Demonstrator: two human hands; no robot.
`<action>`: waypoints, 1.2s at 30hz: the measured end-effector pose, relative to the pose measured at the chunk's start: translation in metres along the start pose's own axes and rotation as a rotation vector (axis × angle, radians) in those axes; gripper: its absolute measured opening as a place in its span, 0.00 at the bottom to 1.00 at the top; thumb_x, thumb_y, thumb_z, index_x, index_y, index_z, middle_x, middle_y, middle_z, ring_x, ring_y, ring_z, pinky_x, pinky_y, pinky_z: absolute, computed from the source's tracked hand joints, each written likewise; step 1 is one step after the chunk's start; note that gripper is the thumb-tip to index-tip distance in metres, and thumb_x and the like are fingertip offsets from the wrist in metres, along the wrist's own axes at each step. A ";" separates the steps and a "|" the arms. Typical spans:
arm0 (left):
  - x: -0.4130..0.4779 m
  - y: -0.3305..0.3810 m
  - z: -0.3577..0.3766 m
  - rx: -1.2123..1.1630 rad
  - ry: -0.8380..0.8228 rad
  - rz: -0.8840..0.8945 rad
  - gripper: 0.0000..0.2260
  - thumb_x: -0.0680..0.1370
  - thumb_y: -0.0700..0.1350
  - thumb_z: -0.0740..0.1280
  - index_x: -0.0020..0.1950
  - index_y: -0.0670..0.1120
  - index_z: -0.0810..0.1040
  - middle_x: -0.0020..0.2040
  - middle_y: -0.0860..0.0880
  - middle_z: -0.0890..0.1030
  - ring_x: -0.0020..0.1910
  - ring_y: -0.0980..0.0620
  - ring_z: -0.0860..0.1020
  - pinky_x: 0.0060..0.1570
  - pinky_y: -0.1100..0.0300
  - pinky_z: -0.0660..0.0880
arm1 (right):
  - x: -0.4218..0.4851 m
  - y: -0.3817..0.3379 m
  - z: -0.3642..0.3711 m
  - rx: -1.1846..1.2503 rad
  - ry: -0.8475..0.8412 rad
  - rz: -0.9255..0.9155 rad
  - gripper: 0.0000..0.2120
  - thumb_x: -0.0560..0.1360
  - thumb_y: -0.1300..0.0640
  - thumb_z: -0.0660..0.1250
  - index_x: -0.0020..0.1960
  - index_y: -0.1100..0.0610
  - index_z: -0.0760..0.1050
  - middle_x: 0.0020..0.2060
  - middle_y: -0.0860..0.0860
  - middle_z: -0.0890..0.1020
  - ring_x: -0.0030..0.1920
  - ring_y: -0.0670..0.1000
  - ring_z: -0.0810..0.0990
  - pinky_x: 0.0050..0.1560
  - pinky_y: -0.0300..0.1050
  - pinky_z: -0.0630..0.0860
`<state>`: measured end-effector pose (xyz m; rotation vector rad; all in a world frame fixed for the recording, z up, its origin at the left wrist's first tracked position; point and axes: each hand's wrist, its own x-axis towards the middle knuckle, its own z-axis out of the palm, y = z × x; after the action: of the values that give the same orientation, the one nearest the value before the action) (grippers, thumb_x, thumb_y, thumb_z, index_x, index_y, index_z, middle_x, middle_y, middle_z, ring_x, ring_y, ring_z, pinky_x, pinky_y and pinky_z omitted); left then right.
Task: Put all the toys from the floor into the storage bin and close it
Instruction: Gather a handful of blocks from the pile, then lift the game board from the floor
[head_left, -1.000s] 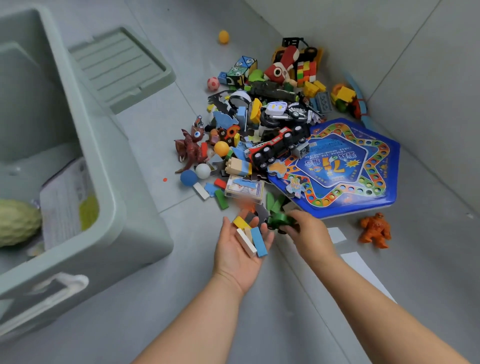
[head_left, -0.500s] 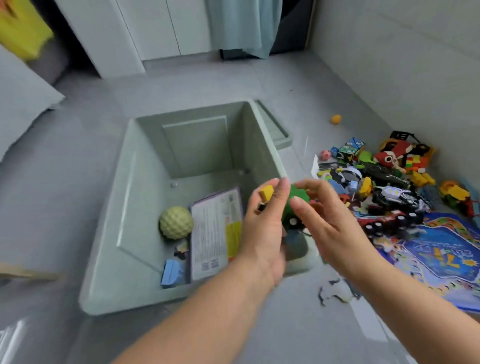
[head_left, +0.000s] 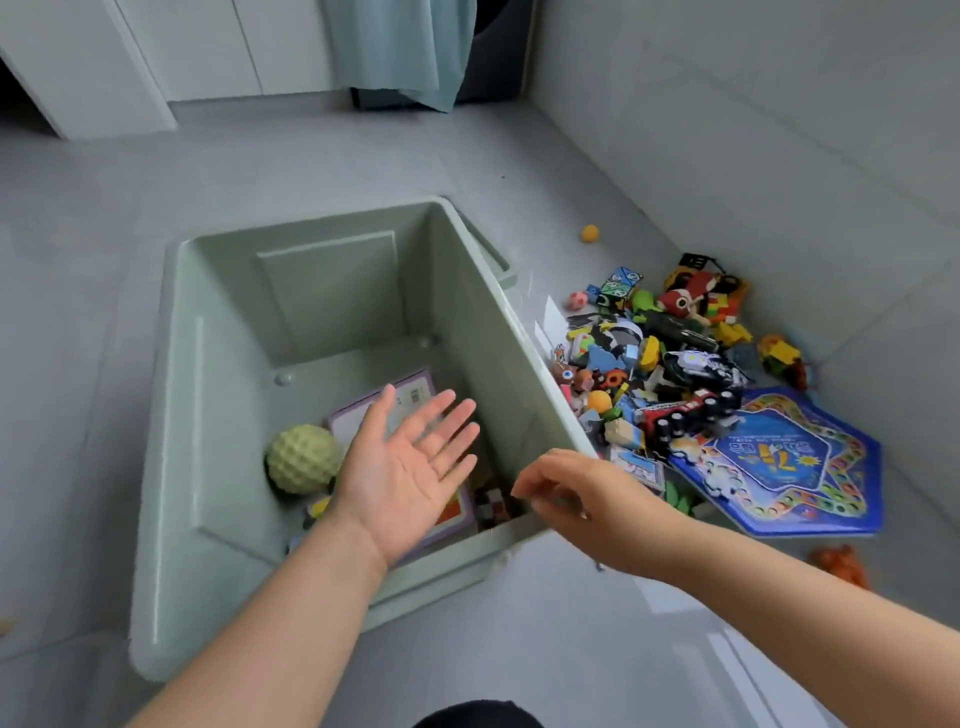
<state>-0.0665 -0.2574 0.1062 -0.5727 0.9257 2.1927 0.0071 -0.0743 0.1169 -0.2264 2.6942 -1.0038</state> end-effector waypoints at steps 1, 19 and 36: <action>0.000 -0.009 0.012 -0.012 -0.066 -0.023 0.20 0.77 0.58 0.57 0.56 0.45 0.79 0.53 0.45 0.83 0.56 0.48 0.80 0.62 0.51 0.72 | -0.016 0.011 -0.012 0.030 0.037 0.034 0.08 0.76 0.61 0.62 0.51 0.51 0.77 0.46 0.43 0.78 0.47 0.43 0.77 0.49 0.32 0.73; 0.158 -0.322 0.156 0.469 0.069 -0.449 0.12 0.79 0.51 0.60 0.56 0.44 0.73 0.46 0.45 0.78 0.45 0.47 0.77 0.47 0.55 0.72 | -0.171 0.362 -0.033 1.216 0.740 1.109 0.15 0.74 0.50 0.67 0.53 0.60 0.73 0.42 0.56 0.77 0.37 0.53 0.78 0.34 0.42 0.75; 0.166 -0.366 0.179 0.276 0.008 -0.387 0.13 0.77 0.36 0.64 0.61 0.38 0.74 0.50 0.41 0.83 0.39 0.46 0.83 0.35 0.53 0.81 | -0.224 0.315 -0.065 1.170 1.125 0.788 0.10 0.72 0.62 0.68 0.53 0.58 0.75 0.42 0.57 0.85 0.38 0.55 0.85 0.31 0.42 0.80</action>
<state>0.0656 0.1345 -0.0433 -0.5729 1.0073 1.6876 0.1844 0.2541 -0.0027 1.8436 1.7880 -2.4895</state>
